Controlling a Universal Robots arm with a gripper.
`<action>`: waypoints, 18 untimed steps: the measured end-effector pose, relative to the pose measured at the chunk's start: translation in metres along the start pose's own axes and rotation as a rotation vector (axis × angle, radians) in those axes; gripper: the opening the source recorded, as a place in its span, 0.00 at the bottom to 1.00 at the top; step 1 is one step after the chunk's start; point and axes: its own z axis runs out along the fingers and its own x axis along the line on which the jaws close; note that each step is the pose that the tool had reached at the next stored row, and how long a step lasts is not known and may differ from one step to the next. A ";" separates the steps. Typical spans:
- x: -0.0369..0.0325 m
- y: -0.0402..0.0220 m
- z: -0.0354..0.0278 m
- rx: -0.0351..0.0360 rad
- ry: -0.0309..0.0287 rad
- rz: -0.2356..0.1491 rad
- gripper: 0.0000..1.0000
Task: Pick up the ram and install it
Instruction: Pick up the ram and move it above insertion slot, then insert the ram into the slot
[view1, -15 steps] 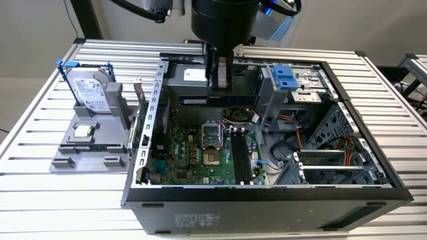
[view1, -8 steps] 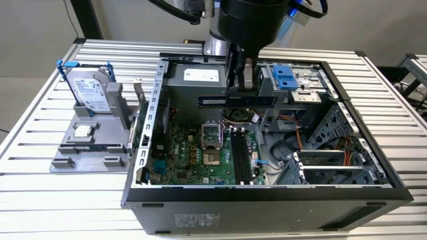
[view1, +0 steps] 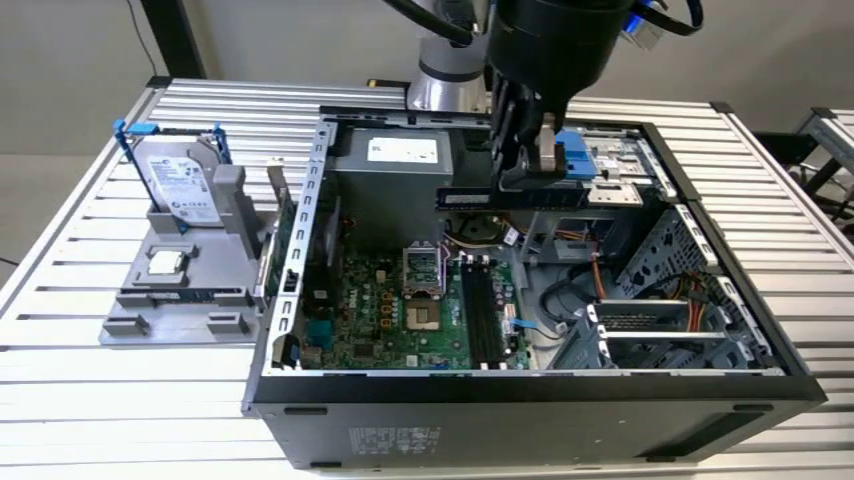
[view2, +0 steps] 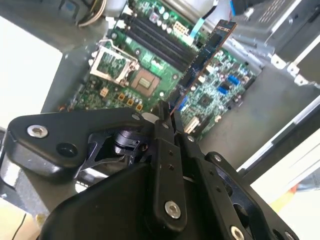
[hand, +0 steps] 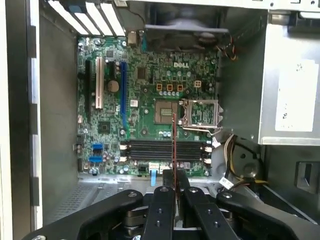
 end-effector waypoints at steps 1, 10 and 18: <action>-0.0019 -0.0027 0.0005 -0.0001 0.0001 0.000 0.00; -0.0131 -0.0087 0.0042 -0.0060 0.0000 0.000 0.00; -0.0131 -0.0086 0.0044 -0.0060 0.0000 0.000 0.00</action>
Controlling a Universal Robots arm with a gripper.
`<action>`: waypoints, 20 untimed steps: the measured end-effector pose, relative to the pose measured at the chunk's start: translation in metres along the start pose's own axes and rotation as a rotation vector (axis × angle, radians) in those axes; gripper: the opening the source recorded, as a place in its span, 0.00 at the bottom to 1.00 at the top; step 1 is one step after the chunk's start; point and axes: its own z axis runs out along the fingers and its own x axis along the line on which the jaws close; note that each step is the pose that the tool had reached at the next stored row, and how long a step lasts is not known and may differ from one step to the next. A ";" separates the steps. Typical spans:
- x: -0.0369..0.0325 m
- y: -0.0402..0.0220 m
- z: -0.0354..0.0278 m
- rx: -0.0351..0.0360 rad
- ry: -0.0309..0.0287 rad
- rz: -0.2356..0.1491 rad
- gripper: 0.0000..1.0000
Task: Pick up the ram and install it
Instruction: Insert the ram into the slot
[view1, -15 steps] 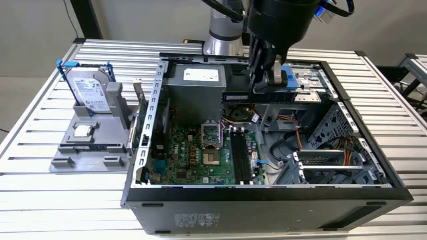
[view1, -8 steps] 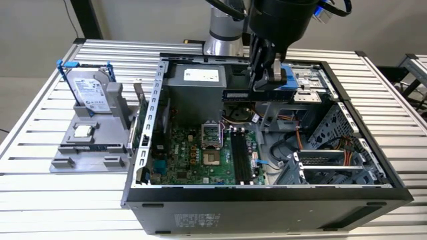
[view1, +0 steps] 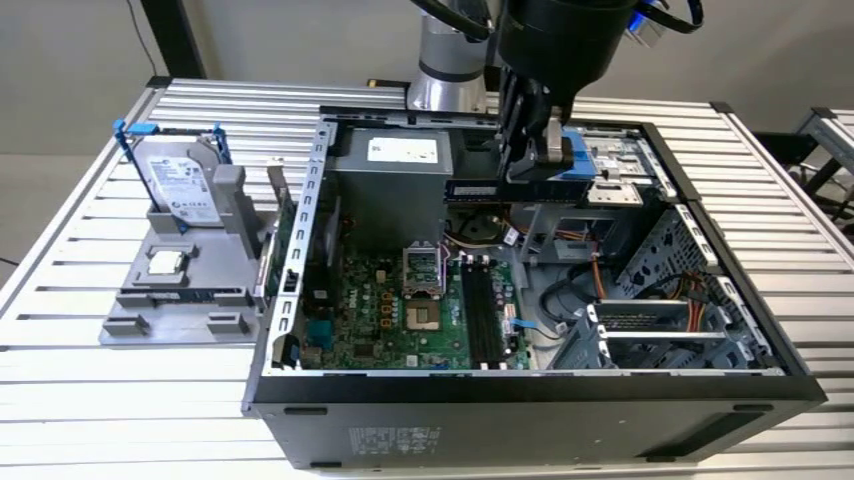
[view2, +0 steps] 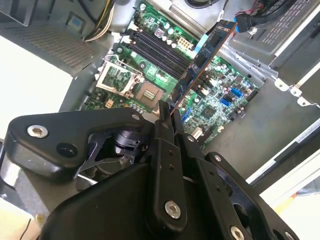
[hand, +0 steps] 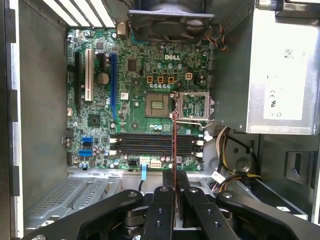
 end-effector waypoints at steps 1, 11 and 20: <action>0.0000 0.0000 0.0000 0.0000 0.0000 0.000 0.00; 0.0000 0.0000 0.0001 0.0015 -0.0008 0.049 0.00; 0.0000 0.0000 0.0001 0.0023 -0.0012 0.076 0.00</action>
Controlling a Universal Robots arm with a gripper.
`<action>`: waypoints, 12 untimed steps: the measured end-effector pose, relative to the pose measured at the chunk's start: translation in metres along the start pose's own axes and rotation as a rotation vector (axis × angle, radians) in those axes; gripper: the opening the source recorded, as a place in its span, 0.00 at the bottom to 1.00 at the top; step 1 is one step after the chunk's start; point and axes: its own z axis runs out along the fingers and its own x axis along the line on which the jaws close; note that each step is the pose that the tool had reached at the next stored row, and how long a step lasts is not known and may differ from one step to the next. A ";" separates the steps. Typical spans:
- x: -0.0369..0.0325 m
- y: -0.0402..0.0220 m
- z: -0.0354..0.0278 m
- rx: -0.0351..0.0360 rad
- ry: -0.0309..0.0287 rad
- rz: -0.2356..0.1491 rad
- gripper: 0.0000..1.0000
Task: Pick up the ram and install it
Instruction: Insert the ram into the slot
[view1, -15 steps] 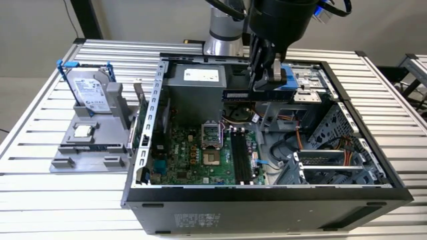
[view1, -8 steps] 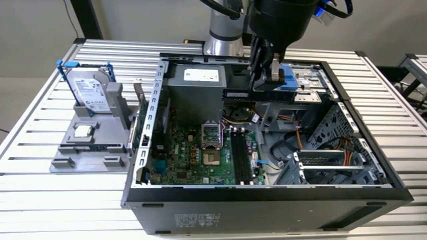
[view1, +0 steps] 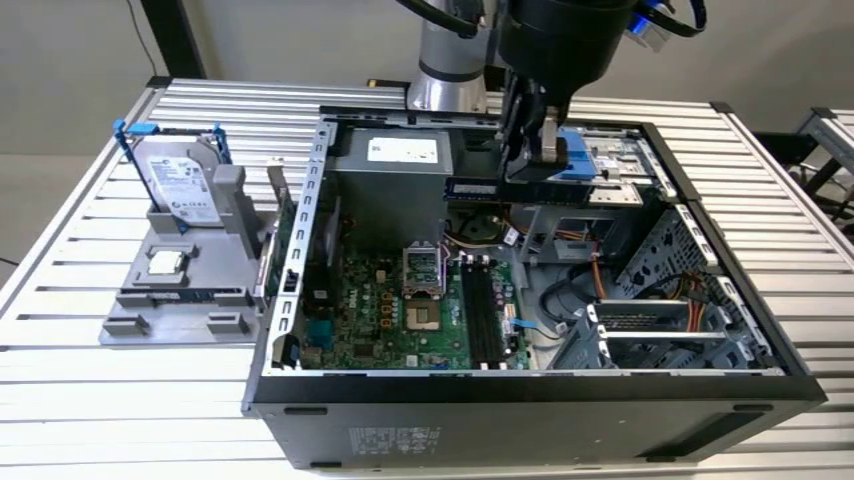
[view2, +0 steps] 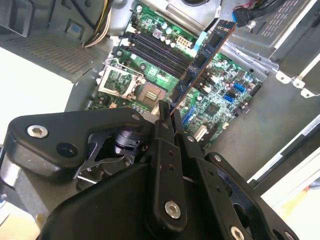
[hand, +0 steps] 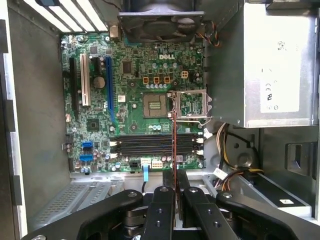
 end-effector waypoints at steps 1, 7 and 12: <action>0.0000 0.0000 0.0000 0.0003 -0.0001 0.011 0.00; 0.0000 0.0000 0.0001 0.0029 -0.0013 0.096 0.00; 0.0000 0.0000 0.0003 0.0051 -0.0024 0.172 0.00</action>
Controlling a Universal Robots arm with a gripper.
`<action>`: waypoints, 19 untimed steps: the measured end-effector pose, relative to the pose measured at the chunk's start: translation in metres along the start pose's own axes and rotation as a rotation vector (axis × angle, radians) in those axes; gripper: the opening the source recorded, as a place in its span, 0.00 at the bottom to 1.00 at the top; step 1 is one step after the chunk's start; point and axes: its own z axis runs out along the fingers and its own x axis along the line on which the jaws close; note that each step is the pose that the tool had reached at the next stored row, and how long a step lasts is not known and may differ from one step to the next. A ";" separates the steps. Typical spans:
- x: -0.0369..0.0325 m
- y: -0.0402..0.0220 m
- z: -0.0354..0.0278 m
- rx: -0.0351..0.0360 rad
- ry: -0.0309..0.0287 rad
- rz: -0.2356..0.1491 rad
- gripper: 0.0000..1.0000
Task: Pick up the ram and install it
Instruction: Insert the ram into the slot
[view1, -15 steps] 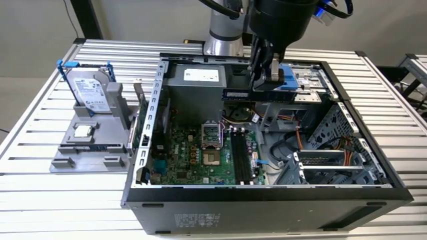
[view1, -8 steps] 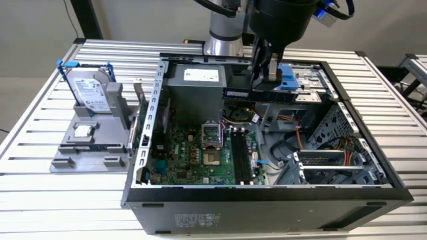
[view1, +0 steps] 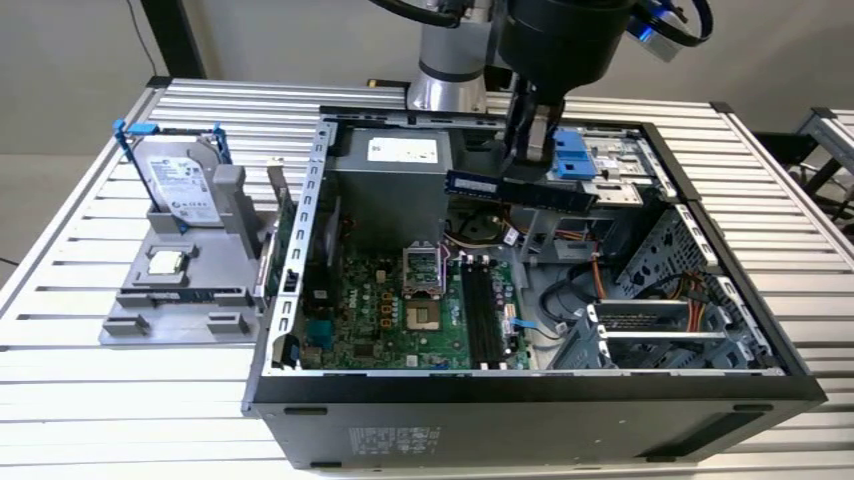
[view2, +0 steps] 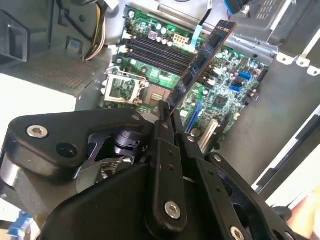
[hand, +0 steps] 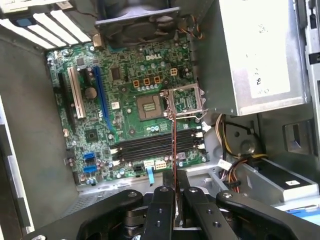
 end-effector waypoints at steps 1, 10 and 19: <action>0.0000 0.0000 0.0001 0.0005 -0.0003 0.015 0.00; 0.0000 0.0001 0.0010 0.0045 -0.0025 0.150 0.00; 0.0001 0.0002 0.0016 0.0084 -0.0045 0.282 0.00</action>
